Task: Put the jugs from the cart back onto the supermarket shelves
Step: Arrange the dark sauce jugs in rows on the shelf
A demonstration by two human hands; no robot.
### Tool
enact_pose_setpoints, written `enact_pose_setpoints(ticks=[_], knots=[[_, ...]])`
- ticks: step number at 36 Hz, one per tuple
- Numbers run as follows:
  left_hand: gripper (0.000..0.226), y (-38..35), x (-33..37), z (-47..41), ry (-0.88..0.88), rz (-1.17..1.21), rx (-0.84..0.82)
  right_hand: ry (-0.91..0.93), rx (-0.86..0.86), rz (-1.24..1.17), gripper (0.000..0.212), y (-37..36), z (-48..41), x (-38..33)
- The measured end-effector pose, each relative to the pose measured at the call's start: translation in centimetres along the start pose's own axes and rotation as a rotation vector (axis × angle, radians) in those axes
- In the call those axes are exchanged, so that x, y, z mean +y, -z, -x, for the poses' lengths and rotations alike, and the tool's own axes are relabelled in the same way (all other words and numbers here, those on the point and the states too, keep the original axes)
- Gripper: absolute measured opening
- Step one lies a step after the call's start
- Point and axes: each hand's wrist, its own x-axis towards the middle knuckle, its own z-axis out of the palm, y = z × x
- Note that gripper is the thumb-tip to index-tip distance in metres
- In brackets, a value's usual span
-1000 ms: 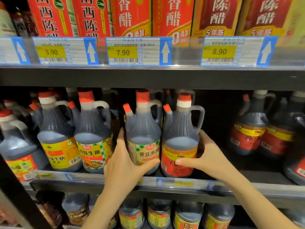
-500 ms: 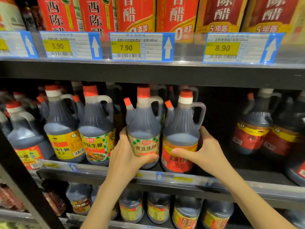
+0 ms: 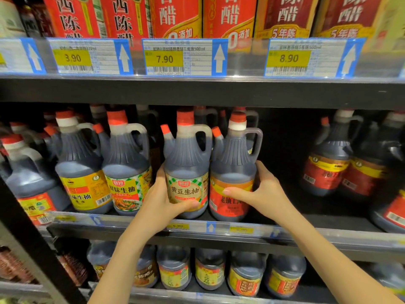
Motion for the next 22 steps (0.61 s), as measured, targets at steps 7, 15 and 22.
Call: enact_pose_setpoints(ticks=[7,15,22], knots=[[0.111,-0.8,1.5,3.0,0.072,-0.472,0.203,-0.073,-0.163,0.191,0.093,0.8,0.9,0.7],[0.075,-1.4,1.8,2.3,0.206,-0.508,0.174,-0.056,-0.027,0.387,0.087,-0.7,1.6,1.1],[0.077,-1.1,1.3,2.0,0.182,-0.479,0.179,-0.078,-0.027,0.393,0.087,-1.1,1.6,1.0]])
